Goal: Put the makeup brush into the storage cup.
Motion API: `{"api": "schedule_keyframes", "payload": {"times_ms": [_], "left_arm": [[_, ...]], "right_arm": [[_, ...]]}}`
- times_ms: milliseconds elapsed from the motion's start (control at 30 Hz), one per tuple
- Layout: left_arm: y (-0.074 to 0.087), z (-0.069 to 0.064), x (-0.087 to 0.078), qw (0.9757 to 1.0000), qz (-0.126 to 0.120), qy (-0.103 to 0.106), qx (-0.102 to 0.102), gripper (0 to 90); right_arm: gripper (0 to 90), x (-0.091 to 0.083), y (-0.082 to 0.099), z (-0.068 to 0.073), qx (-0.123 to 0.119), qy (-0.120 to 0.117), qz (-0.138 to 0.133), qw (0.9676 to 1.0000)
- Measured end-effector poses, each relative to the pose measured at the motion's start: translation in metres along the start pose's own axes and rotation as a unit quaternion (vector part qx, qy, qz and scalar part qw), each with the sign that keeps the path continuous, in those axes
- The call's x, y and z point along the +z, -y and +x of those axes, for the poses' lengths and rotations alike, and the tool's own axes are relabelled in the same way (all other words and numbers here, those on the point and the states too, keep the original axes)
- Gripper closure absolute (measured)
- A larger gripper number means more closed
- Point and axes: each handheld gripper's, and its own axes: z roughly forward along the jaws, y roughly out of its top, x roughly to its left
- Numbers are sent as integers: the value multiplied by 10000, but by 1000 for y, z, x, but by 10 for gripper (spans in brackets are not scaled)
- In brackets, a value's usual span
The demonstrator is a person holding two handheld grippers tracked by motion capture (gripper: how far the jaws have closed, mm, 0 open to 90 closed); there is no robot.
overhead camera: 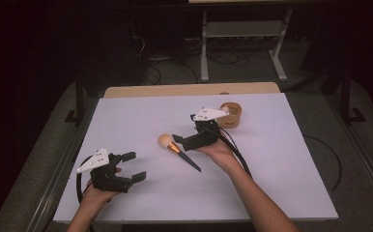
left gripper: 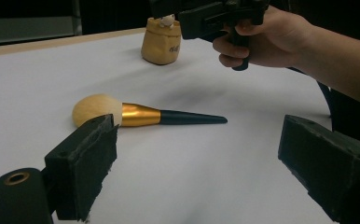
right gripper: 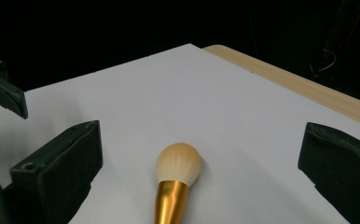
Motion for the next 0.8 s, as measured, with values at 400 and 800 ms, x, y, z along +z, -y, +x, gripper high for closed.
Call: {"api": "schedule_keyframes", "payload": {"times_ms": [400, 800], "left_arm": [[0, 1, 0, 10000, -9, 13, 18, 110], [0, 1, 0, 10000, -8, 13, 14, 110]], "right_arm": [[0, 14, -6, 3, -145, 37, 467, 9988], [0, 31, -8, 7, -161, 106, 1158, 9931]]}}
